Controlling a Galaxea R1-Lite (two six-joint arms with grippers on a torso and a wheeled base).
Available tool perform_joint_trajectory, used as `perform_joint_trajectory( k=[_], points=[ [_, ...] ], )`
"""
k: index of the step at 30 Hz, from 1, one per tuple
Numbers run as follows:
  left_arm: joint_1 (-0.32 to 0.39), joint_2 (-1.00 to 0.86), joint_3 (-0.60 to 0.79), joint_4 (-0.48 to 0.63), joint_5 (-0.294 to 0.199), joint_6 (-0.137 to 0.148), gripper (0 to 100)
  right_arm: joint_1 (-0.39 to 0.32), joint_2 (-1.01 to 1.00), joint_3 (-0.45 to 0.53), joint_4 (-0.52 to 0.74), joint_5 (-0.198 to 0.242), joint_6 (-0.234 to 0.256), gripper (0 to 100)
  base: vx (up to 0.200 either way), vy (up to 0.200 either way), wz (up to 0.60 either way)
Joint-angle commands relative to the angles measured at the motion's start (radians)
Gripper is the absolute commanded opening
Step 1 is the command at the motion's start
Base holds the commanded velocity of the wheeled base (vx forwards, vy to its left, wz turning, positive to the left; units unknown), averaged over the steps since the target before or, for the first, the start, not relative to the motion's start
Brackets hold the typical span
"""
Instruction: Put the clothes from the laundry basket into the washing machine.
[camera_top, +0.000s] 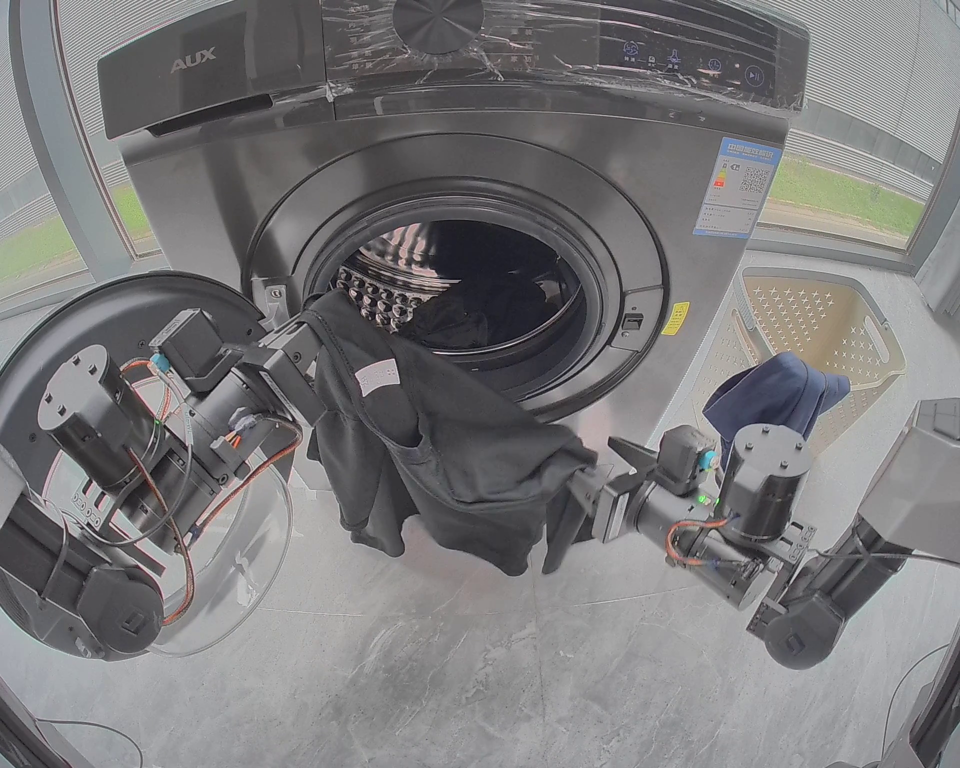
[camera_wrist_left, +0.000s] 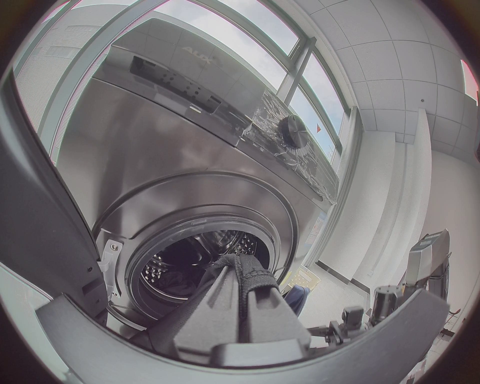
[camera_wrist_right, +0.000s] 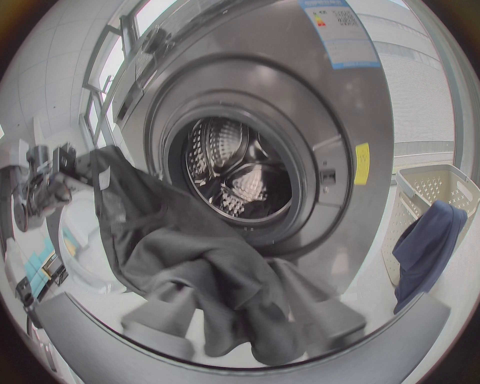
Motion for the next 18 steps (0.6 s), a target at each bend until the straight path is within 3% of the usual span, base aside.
perform_joint_trajectory(
  k=[1, 5, 13, 18],
  points=[
    [-0.002, -0.008, -0.020, -0.001, 0.001, -0.003, 0, 0.050, 0.028, 0.090, -0.007, 0.003, -0.013, 100, 0.000, 0.000, 0.00],
    [-0.003, -0.014, -0.020, -0.001, 0.002, -0.003, 0, 0.070, 0.033, 0.099, -0.006, 0.005, -0.014, 100, 0.000, 0.000, 0.00],
    [-0.005, -0.015, -0.024, -0.001, 0.002, -0.003, 0, 0.118, 0.065, 0.134, -0.010, 0.051, -0.016, 100, 0.000, 0.000, 0.00],
    [-0.009, -0.032, -0.029, -0.001, -0.001, -0.003, 0, 0.145, 0.110, 0.097, -0.036, 0.051, -0.017, 100, 0.000, 0.000, 0.00]
  ],
)
